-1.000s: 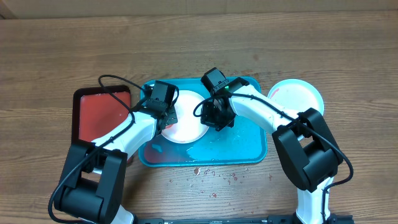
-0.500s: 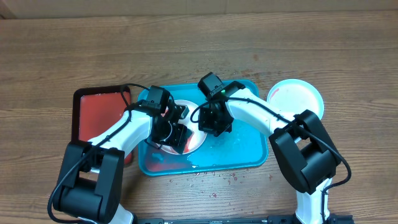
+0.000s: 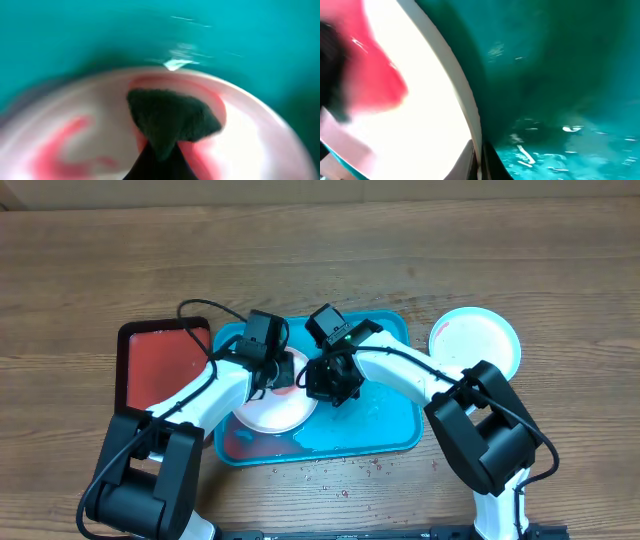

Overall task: Clean dirty plates on tray and stack at the side
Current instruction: 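Scrub the white plate with the sponge while right gripper holds it, then lift the sponge back to the red water tray with left gripper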

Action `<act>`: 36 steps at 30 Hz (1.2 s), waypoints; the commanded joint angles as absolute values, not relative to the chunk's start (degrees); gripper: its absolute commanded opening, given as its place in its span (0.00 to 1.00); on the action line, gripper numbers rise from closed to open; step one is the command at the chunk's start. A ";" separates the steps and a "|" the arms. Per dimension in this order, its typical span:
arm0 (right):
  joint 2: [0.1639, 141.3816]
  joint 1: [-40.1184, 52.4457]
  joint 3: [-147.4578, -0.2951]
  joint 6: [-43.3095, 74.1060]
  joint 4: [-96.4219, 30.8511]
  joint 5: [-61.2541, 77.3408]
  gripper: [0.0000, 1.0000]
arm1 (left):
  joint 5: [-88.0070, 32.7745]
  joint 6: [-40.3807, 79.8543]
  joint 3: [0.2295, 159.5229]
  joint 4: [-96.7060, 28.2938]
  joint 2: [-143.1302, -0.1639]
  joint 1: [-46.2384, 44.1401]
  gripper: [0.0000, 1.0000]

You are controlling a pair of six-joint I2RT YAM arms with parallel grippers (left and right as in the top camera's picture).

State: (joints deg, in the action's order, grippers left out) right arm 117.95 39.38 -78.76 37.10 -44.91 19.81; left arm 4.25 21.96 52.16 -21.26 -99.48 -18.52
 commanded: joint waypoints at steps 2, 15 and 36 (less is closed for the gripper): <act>119.07 40.32 -77.30 36.03 -44.45 21.87 0.04 | 27.40 30.11 50.41 -27.38 -101.89 -17.28 0.04; 119.07 29.30 -77.36 35.59 -40.07 19.73 0.04 | -40.56 -5.32 50.43 -36.58 -101.89 -17.28 0.04; 119.07 30.20 -77.30 35.59 -40.14 18.48 0.04 | 28.73 29.41 57.76 -27.49 -101.89 -17.30 0.04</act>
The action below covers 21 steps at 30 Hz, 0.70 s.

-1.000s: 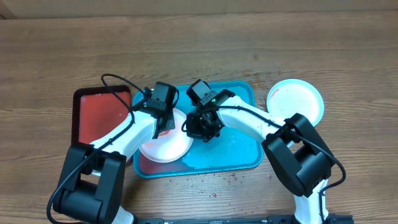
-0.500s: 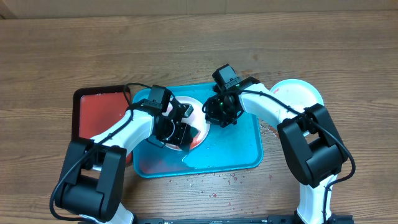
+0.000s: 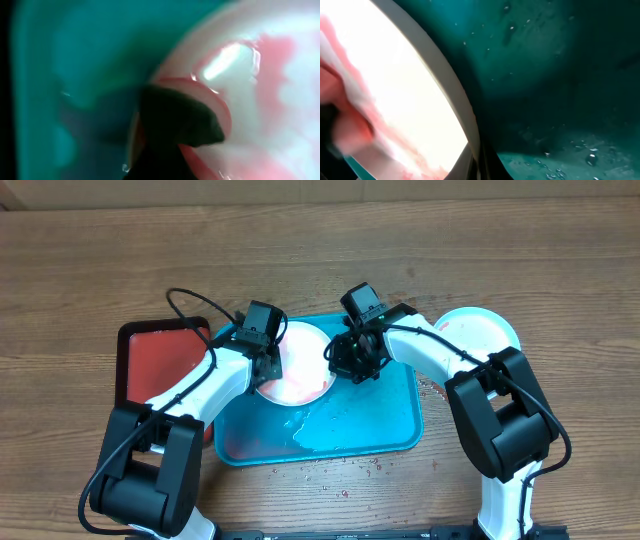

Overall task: Clean dirty plates on tray and stack at the side
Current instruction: 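Lift the sponge back to the red water tray with left gripper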

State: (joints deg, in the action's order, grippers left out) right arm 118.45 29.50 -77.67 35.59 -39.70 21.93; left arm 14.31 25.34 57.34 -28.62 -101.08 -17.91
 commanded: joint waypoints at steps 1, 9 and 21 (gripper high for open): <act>119.07 30.28 -77.30 35.59 -40.18 18.48 0.04 | 28.69 29.39 57.76 -26.70 -101.89 -17.30 0.04; 119.07 31.48 -77.30 35.05 -40.82 18.52 0.04 | 7.60 15.11 57.41 -19.88 -101.95 -17.30 0.04; 119.07 33.69 -77.30 33.61 -42.30 20.36 0.04 | -21.85 2.02 61.30 -25.52 -101.56 -15.64 0.04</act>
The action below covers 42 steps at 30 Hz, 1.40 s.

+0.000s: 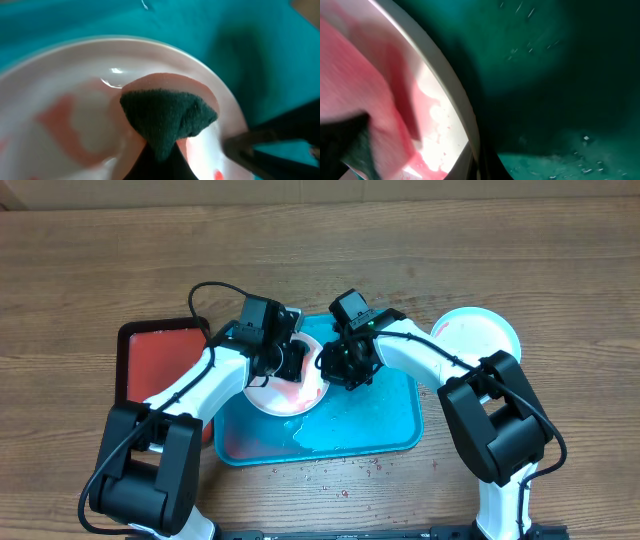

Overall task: Clean dirty plates on tray and stack at the side
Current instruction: 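Lift the sponge back to the red water tray with left gripper, then tilt up the white plate and carry it right with right gripper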

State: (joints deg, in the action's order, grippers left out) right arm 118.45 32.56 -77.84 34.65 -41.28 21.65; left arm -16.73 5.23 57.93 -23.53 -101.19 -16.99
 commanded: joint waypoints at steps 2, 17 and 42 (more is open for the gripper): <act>119.07 33.76 -77.30 32.03 -42.33 21.82 0.04 | -17.21 4.05 66.08 -32.29 -100.95 -14.00 0.04; 111.20 35.42 -81.78 31.53 -52.05 -0.78 0.04 | -1.45 14.20 104.07 -77.43 -94.65 0.73 0.04; 97.97 64.18 -83.61 38.19 -63.77 -84.84 0.04 | 3.36 14.44 97.36 -84.47 -94.48 4.60 0.04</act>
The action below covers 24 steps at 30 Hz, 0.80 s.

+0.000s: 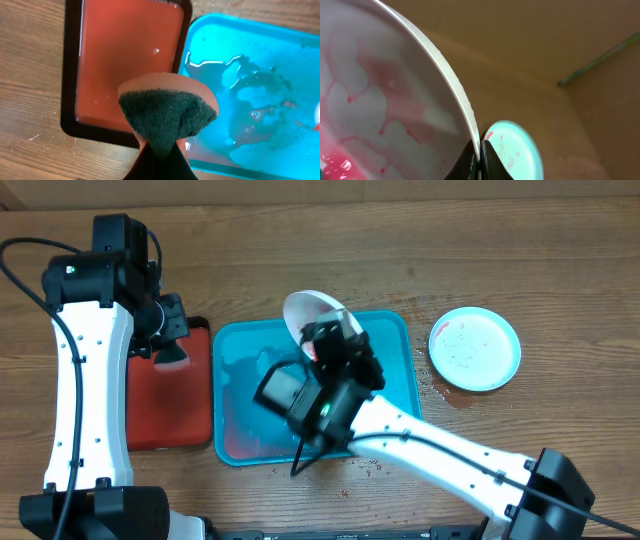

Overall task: Clean dirty plates on tray and stack at the side
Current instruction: 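Tilt up the white plate and carry it right with right gripper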

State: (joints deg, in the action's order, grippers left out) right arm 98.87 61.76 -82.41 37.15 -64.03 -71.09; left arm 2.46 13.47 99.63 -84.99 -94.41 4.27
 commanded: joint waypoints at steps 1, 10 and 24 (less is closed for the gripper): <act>97.97 64.99 -83.61 38.19 -63.77 -86.50 0.04 | 3.31 14.44 96.42 -84.07 -94.48 4.60 0.04; 97.97 67.81 -83.61 38.00 -63.79 -89.97 0.04 | 3.16 14.41 92.73 -82.48 -94.48 4.60 0.04; 97.97 63.55 -83.59 50.78 -68.53 -65.78 0.04 | 7.90 14.79 92.05 -82.02 -94.48 4.60 0.04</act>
State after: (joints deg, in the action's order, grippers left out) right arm 98.87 66.00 -82.41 42.70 -67.55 -74.76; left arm 5.15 13.58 92.92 -82.48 -94.45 4.27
